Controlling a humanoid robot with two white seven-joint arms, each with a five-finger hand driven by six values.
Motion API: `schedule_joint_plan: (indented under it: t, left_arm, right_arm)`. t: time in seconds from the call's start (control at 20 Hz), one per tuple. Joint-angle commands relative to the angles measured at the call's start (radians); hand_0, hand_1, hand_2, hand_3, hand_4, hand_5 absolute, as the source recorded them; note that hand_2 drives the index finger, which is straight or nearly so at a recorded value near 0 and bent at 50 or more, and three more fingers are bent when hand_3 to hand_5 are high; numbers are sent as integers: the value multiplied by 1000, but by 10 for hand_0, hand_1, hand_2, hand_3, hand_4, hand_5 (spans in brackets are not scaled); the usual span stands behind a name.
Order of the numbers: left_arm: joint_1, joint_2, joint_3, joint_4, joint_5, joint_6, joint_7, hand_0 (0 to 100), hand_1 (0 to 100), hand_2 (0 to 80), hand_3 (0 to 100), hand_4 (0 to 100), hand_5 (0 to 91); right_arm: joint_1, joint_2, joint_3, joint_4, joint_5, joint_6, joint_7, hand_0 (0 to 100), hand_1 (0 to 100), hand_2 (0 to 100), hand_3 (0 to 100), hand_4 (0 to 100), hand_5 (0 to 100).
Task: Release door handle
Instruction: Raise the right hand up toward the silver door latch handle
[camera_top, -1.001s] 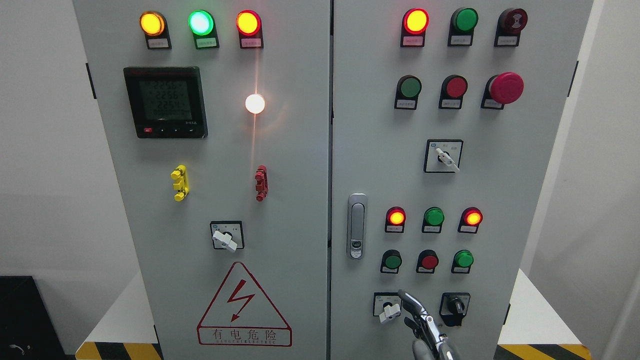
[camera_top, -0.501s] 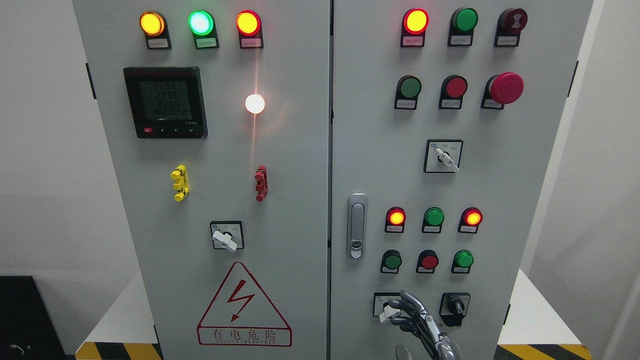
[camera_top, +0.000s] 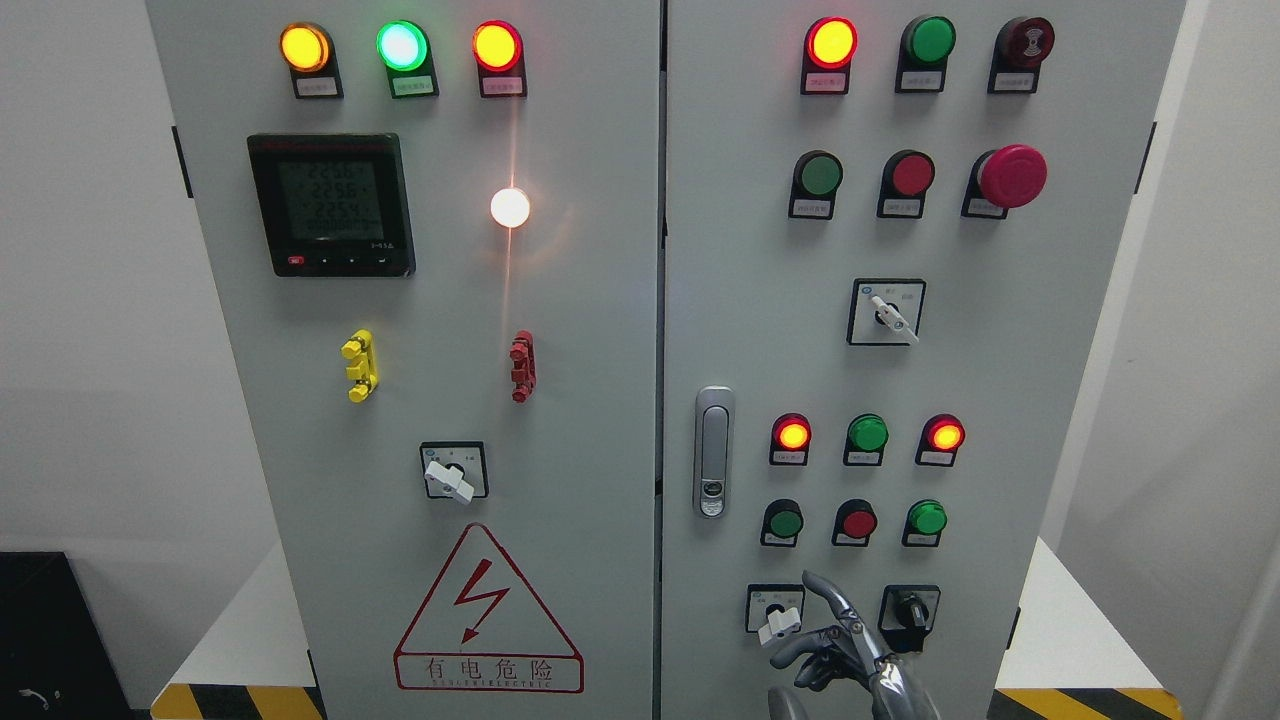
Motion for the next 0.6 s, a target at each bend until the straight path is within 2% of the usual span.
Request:
schedule_joint_plan:
  t: [0.0,0.1,0.25,0.45,0.55]
  left_arm:
    - [9,0,0,0,0,0,0,120,556,0,0,0,0]
    - [9,0,0,0,0,0,0,120,556,0,0,0,0]
    - [8,0,0,0,0,0,0,120,556,0,0,0,0]
    - [9,0,0,0,0,0,0,120,556,0,0,0,0]
    - [9,0,0,0,0,0,0,120,556,0,0,0,0]
  right_arm:
    - [-46,41,-9,29,201,6,-27,481,323,0,931,975,1000]
    - [-53,58,-6,32,259,6,-30,479,327,0,948,992,1000]
    - [-57,65,1,36,353,3,-30,475,331,0,992,1000,1000]
    - [-81,85,1,61,509,3,-67,469,333,0,1000,1000,1000]
    - [-90,93,4,64,563,3,-69,467,334,0,1000,1000,1000]
